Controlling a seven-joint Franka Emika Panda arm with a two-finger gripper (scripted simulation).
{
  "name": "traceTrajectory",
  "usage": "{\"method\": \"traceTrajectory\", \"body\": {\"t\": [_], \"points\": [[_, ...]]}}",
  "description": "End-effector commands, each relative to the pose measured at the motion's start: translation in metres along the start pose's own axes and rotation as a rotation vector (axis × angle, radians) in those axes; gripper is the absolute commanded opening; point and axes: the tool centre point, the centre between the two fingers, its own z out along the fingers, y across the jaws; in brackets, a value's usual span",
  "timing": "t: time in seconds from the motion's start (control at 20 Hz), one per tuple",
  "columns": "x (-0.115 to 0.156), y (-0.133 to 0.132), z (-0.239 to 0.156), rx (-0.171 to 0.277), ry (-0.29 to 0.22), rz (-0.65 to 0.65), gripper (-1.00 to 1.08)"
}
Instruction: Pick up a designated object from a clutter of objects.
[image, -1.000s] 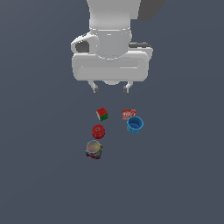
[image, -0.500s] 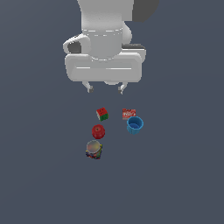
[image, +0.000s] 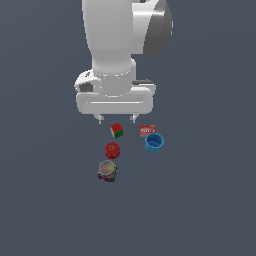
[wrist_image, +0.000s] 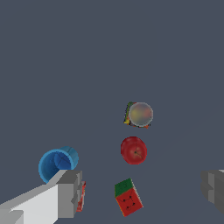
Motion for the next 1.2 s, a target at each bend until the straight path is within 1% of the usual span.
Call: {"method": "traceTrajectory", "body": {"t": [0.0, 0.35, 0.6, 0.85, 1.15], "points": [[-0.002, 0.006, 0.027, 0.0, -0.012, -0.031, 1.0], [-0.021, 0.025, 0.117, 0.003, -0.051, -0.14, 1.0], [-0.039, 0.034, 0.164, 0.007, -0.073, -0.2, 1.0], [-0.052, 0.04, 0.192, 0.01, -0.087, -0.238, 1.0], [-0.058, 0.042, 0.204, 0.011, -0.092, -0.254, 1.0]]}}
